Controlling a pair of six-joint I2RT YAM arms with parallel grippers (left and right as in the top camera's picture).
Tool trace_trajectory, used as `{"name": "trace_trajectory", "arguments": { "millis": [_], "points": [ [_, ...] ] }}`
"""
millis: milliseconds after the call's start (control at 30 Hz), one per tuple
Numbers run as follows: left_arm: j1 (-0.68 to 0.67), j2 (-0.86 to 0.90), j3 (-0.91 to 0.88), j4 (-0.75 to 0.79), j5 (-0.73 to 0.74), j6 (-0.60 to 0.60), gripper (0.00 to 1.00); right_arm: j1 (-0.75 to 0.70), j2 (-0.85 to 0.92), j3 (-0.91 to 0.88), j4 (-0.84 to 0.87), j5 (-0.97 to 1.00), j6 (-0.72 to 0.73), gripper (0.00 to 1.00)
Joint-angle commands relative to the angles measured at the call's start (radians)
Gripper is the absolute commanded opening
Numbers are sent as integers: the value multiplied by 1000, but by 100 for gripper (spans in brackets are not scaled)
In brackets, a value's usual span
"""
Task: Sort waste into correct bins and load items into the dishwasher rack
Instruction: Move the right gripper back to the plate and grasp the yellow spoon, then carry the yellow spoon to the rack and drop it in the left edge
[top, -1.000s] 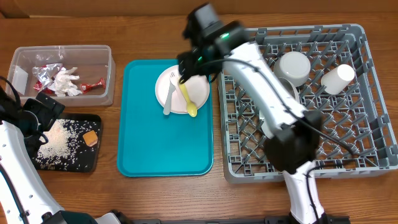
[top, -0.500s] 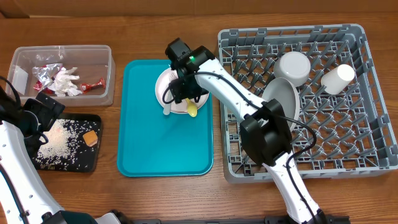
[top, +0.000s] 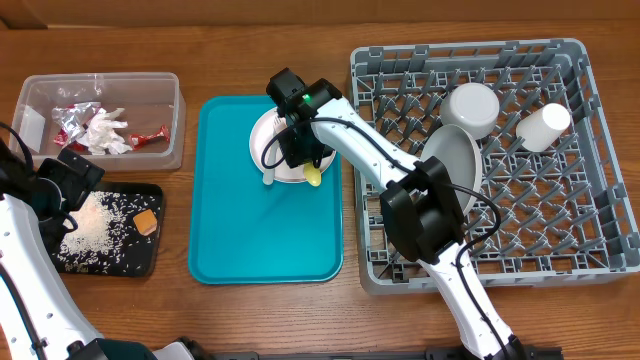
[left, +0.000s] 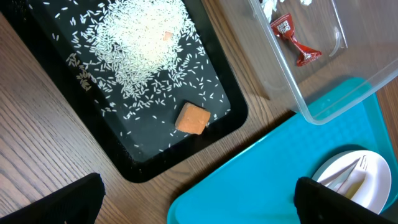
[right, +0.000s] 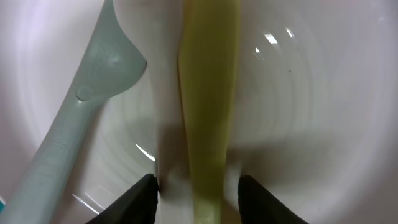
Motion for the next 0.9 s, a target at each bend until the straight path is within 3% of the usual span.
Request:
{"name": "trace_trajectory", "arguments": {
  "millis": [0, 600, 867],
  "points": [
    [3, 3, -6, 4, 3, 22, 100, -3, 10, -2, 3, 6, 0, 38],
    [3, 3, -5, 4, 3, 22, 100, -14, 6, 53, -38, 10, -1, 27],
    [3, 3, -6, 4, 3, 22, 100, -26, 1, 60, -58, 21, -1, 12]
  ]
}}
